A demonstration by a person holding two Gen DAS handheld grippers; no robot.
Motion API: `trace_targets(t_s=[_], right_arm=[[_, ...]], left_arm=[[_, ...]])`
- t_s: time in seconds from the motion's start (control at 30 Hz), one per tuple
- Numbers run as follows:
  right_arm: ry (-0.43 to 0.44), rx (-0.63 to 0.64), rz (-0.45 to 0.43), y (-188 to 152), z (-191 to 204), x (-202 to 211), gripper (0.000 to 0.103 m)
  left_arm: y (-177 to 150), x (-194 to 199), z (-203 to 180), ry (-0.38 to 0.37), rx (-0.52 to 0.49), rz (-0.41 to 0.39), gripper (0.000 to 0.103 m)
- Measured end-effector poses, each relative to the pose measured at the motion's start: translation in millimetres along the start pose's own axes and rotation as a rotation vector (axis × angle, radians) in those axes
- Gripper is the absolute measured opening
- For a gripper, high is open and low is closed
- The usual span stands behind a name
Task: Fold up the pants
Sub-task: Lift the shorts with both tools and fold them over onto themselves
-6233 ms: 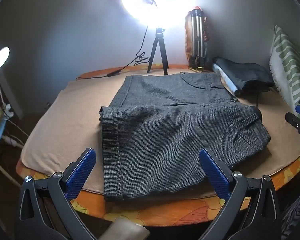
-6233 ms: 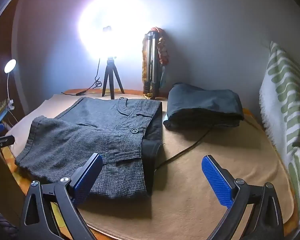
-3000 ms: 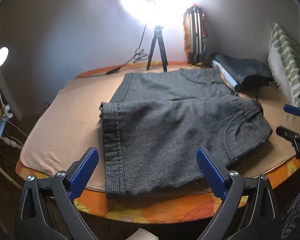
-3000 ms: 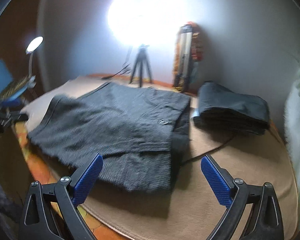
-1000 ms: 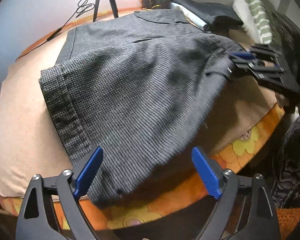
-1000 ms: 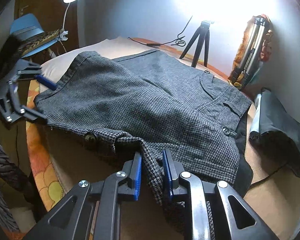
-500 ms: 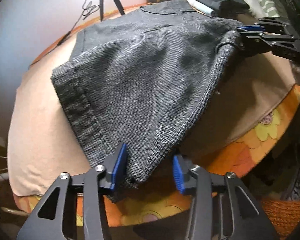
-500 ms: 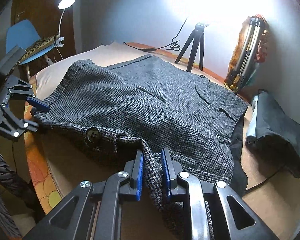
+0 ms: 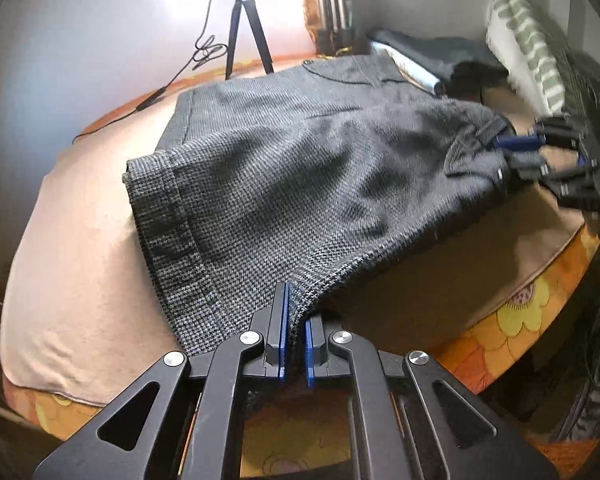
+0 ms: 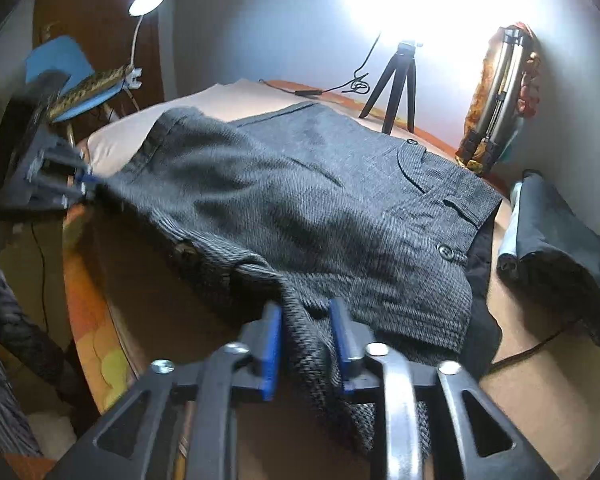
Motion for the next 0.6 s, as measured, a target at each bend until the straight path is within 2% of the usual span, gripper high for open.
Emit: trace_targets(t_s=[0.37, 0.5, 0.57, 0.6], right_arm=[[-0.025, 0.09, 0.045, -37, -1, 11, 0.057], [-0.068, 0.141, 0.061, -45, 0, 12, 0.054], [-0.09, 0.167, 0.072, -47, 1, 10, 0.047], [-0.099, 0.176, 0.07, -47, 2, 10, 0.038]], left_arm=[[16, 6, 7, -0.018, 0.036, -0.069, 0.005], [16, 9, 4, -0.009, 0.025, -0.083, 0.005], [16, 10, 2, -0.004, 0.021, -0.088, 0.005], [16, 11, 2, 0.002, 0.019, -0.09, 0.005]])
Point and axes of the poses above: each gripper's, at about its wrist camera, not at the fingertips, and x roughly against the way its jaws point, z to its left, y to its top, the point moved 3 cm from there along -x, roughly the way its jaws point, and after that the axes turned 3 degrees about -z, right-handed, at the moved point
